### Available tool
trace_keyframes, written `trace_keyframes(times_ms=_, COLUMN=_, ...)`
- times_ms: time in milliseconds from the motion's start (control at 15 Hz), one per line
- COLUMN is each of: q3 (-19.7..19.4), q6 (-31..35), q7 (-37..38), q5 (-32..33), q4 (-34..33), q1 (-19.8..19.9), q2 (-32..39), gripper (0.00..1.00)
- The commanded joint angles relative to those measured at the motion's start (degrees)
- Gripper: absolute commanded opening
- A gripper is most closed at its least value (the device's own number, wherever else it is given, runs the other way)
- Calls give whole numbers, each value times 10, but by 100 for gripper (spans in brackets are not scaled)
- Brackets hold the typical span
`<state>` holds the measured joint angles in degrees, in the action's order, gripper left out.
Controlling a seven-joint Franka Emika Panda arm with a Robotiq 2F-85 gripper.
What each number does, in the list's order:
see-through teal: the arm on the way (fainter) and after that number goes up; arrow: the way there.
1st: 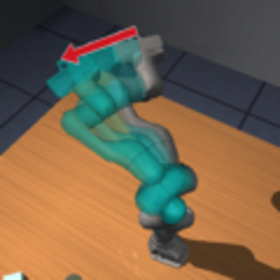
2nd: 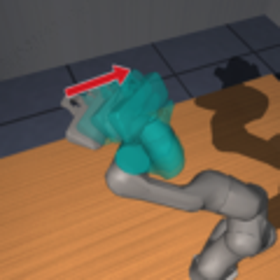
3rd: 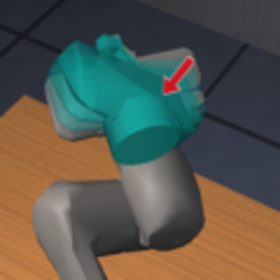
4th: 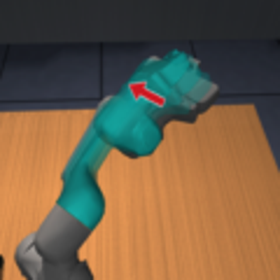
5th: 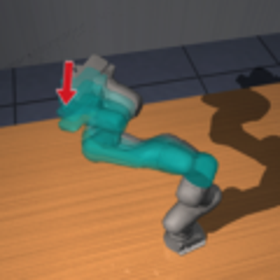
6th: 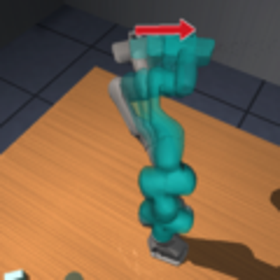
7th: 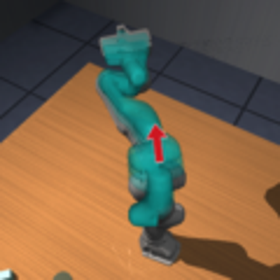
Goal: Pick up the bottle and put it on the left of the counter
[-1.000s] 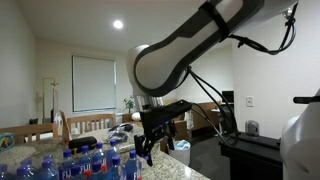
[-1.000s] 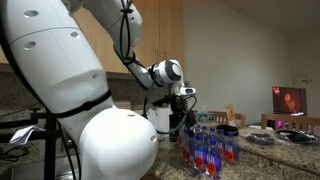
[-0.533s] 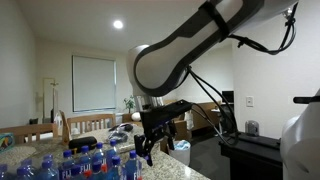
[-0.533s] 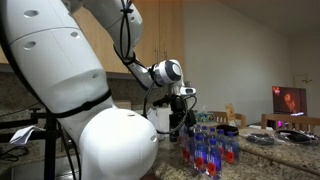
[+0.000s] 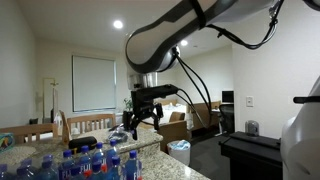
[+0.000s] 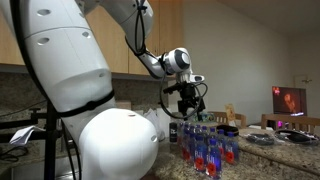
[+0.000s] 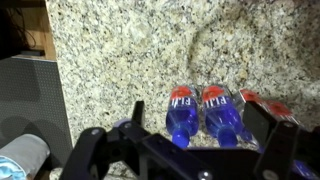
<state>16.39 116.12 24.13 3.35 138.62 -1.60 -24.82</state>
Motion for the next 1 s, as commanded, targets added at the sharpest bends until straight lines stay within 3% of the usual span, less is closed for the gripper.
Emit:
trace_keyframes(times_ms=0, q3=-17, q6=-32, q7=-44, q5=1, q4=-107, q1=-15, q2=104, gripper=100)
trace_keyframes(times_ms=333, q3=-17, q6=-24, q7=-23, q5=-3, q4=-206, q1=-44, q2=236, gripper=100)
trace_keyframes(times_ms=600, q3=-44, q6=-12, q7=26, q5=-32, q4=-238, q1=-52, q2=288, gripper=100)
trace_keyframes(times_ms=933, q3=-67, q6=-13, q7=17, q5=-85, q4=-276, q1=-61, q2=356, gripper=100)
